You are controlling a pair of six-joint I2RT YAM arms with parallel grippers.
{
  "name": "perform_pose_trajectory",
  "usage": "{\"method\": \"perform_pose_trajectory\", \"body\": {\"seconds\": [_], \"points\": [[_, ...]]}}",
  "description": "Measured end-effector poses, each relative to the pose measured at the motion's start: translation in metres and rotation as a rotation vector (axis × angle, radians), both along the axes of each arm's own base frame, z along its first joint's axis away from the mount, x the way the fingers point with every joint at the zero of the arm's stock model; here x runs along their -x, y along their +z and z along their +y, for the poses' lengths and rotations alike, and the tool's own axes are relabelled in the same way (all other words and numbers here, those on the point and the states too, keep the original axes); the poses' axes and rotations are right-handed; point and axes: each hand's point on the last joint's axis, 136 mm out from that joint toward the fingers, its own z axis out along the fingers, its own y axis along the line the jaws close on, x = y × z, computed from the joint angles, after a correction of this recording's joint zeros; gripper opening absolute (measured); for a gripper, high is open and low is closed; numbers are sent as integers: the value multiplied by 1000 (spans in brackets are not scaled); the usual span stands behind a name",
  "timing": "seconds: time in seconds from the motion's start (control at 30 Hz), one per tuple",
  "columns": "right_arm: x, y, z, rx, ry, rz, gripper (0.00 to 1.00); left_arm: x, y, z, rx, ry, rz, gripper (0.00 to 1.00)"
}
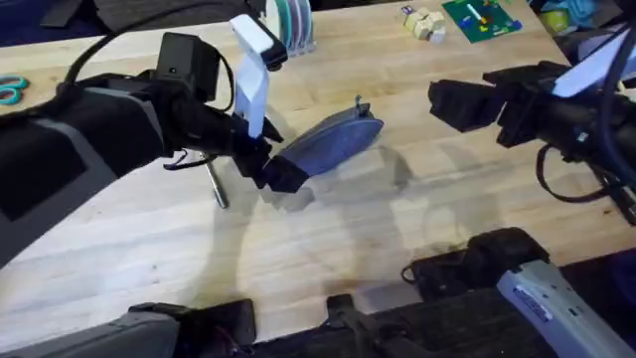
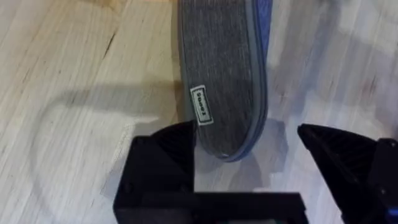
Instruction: Unzip the bag, pick up the pens from the table one at a time and place them inside, then zip the bag closed.
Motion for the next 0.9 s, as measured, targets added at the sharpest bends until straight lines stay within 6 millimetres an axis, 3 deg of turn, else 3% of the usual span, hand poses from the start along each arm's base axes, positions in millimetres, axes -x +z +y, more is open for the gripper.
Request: {"method": "perform_pose_trajectory", "body": {"seconds": [0.13,0.17,0.37,0.63,0.9], "points": [[-1,3,0,0,0,-12,998,0,0,0,1,0,-2,992],[-1,3,0,0,0,-13,998,-1,0,0,2,2,-2,922],[-1,3,0,0,0,-11,998,-5,1,0,-3,0,-30,87],[1,-6,0,-47,-23,36,997,-6,1,1,-7,3,-33,42],[-17,-17,0,-105,-55,102,997,-7,0,1,-8,4,-34,41]]}}
